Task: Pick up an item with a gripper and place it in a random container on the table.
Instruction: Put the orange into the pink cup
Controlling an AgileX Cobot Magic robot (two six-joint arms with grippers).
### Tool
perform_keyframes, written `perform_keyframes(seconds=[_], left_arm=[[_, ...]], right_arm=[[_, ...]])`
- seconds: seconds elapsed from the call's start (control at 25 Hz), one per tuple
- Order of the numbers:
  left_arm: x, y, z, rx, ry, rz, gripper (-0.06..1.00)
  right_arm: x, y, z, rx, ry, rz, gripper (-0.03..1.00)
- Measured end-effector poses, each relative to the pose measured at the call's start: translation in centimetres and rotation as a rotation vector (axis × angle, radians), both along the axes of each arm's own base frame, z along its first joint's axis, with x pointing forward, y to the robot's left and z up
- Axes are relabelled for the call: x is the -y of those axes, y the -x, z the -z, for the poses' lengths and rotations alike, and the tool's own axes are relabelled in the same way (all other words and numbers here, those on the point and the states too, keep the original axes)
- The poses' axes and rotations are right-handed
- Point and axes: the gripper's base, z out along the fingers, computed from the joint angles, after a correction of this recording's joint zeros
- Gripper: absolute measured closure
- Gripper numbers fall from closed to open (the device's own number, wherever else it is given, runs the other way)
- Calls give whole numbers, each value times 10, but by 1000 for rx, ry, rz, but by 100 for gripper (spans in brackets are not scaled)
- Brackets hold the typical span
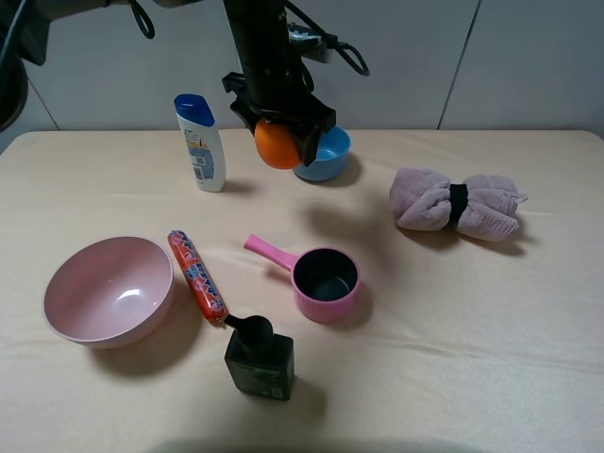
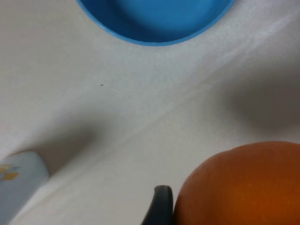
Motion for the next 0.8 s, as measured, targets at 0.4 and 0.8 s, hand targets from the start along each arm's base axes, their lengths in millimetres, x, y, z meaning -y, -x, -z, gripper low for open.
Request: perform_keyframes(seconds=[0.4, 0.8], left_arm=[[10, 16, -33, 41, 58, 30, 22], [58, 57, -33, 29, 70, 160, 22]], right_arm=[[0, 0, 0, 0, 0, 0, 27], [0, 0, 0, 0, 0, 0, 27]])
